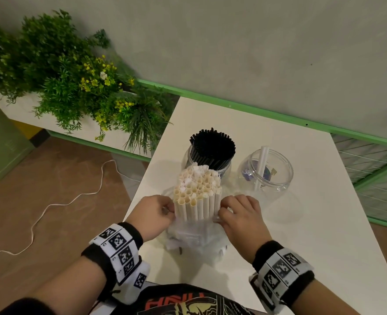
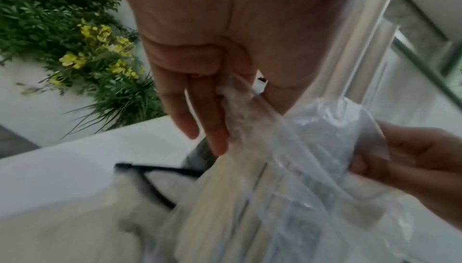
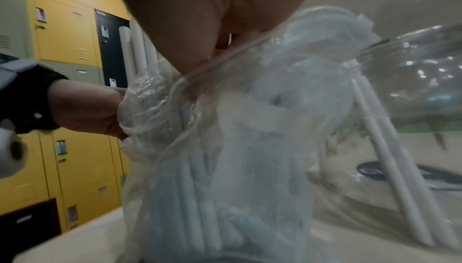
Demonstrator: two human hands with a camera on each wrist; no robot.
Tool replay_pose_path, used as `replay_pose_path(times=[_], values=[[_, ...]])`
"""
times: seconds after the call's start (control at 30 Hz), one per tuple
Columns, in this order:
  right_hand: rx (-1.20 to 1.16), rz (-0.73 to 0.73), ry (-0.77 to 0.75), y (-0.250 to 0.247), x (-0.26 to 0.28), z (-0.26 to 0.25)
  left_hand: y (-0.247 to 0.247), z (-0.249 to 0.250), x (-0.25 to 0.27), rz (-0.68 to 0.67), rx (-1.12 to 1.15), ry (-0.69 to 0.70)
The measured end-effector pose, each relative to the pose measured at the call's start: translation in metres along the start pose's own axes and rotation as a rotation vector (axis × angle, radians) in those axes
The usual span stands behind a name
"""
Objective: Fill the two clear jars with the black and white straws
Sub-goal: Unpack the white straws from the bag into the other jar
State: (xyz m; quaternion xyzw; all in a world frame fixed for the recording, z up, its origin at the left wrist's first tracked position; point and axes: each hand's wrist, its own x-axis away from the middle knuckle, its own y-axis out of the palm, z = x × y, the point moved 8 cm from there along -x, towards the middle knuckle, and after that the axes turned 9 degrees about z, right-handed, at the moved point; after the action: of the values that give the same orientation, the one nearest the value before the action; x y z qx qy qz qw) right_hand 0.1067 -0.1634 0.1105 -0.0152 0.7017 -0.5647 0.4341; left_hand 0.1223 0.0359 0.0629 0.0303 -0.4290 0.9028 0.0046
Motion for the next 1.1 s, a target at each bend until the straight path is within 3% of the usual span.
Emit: replay_pose_path(times=[0.2, 0.3, 0.37, 0.43, 0.47, 0.6, 0.67, 0.73, 0.8, 0.87, 0.93, 1.1], values=[[0.068, -0.274, 0.085, 0.050, 0.028, 0.008, 0.050, -0.034, -0.003, -0.227, -0.332, 0.009], [0.053, -0.289, 0.098, 0.048, 0.028, 0.008, 0.034, -0.030, -0.006, -0.268, -0.243, 0.020], [0.034, -0.280, 0.097, 0.043, 0.026, 0.010, -0.010, -0.013, -0.012, -0.085, 0.053, 0.018], [0.019, -0.268, 0.096, 0.039, 0.025, 0.011, -0.062, 0.024, -0.014, 0.167, 0.292, 0.130], [0.009, -0.266, 0.097, 0.039, 0.026, 0.011, -0.076, 0.049, -0.012, 0.201, 0.287, 0.225], [-0.048, -0.151, 0.072, 0.027, 0.027, 0.008, -0.041, 0.123, -0.013, -0.014, -0.300, 0.594], [-0.052, -0.080, 0.004, 0.018, 0.029, 0.002, -0.015, 0.122, -0.017, -0.074, -0.498, 0.635], [-0.042, -0.093, -0.119, 0.017, 0.037, -0.005, -0.007, 0.119, -0.019, -0.022, -0.565, 0.643], [-0.023, -0.203, -0.214, 0.025, 0.050, -0.010, -0.007, 0.123, -0.017, 0.062, -0.566, 0.660], [-0.004, -0.420, -0.233, 0.040, 0.066, -0.013, -0.007, 0.127, -0.013, 0.130, -0.543, 0.690], [-0.011, -0.593, -0.142, 0.050, 0.077, -0.011, -0.005, 0.129, -0.008, 0.165, -0.532, 0.719], [-0.249, -0.786, 0.205, 0.065, 0.076, 0.003, -0.003, 0.139, 0.006, 0.244, -0.508, 0.769]])
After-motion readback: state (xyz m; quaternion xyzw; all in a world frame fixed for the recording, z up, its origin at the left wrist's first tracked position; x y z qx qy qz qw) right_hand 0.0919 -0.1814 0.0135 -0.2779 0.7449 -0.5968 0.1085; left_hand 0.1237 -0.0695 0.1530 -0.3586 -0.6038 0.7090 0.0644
